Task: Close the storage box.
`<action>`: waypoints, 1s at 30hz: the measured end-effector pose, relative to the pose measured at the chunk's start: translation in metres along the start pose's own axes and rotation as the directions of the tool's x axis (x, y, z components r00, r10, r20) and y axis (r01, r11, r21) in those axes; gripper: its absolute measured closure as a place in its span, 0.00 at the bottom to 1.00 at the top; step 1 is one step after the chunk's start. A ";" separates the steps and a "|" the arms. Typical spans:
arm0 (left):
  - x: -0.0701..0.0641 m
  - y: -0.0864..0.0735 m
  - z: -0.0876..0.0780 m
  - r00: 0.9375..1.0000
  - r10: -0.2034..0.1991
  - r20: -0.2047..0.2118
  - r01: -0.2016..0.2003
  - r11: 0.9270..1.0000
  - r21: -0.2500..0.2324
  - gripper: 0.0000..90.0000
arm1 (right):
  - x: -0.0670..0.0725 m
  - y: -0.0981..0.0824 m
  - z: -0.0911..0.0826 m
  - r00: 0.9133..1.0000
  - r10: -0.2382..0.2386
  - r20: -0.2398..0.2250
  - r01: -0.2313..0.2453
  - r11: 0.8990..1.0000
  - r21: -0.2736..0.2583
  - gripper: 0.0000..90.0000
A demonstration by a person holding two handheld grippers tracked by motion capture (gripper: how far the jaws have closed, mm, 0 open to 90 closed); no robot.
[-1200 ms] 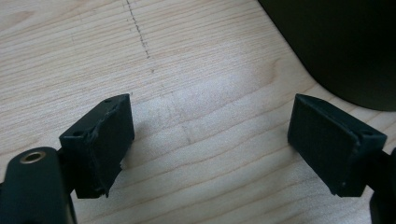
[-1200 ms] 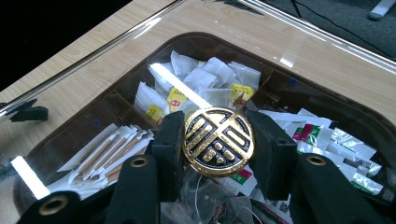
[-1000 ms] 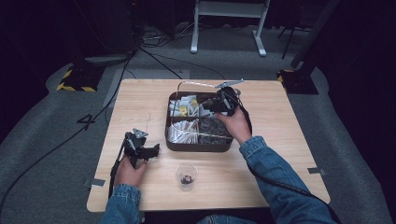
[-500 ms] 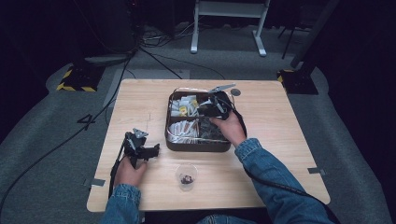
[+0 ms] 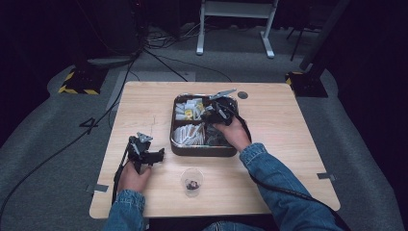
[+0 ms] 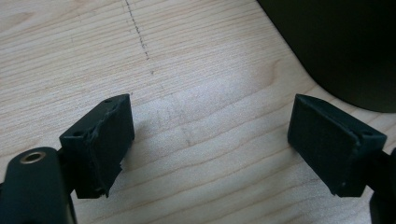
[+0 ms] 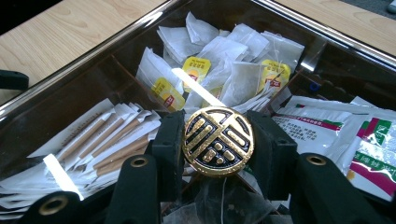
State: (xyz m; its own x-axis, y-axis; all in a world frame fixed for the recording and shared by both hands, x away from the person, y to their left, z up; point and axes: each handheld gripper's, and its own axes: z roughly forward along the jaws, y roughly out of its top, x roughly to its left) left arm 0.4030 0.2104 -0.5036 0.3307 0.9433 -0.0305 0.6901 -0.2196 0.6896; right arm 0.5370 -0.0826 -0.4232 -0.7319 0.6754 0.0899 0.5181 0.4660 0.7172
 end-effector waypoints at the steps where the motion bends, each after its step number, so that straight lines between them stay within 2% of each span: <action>1: 0.000 0.000 0.000 1.000 0.000 0.000 0.000 1.000 0.000 0.17 | 0.000 0.000 0.001 1.000 -0.006 0.002 0.006 1.000 0.002 0.65; 16: 0.000 0.000 0.000 1.000 0.000 0.000 0.000 1.000 0.000 0.17 | 0.000 -0.002 0.010 1.000 -0.027 0.004 0.027 1.000 0.005 0.65; 19: 0.000 0.000 0.000 1.000 -0.001 0.000 0.001 1.000 -0.001 0.17 | -0.002 -0.003 0.012 0.999 -0.032 -0.008 0.032 0.999 0.007 0.65; 30: 0.000 0.000 0.000 1.000 -0.001 0.000 0.001 1.000 -0.001 0.17 | -0.002 -0.004 0.011 0.999 -0.039 -0.013 0.039 0.999 0.005 0.64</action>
State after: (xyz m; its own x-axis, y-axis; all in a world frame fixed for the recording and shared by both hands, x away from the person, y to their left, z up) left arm 0.4030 0.2103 -0.5036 0.3300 0.9435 -0.0307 0.6898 -0.2188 0.6902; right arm 0.5411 -0.0794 -0.4339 -0.7576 0.6489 0.0709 0.4912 0.4952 0.7166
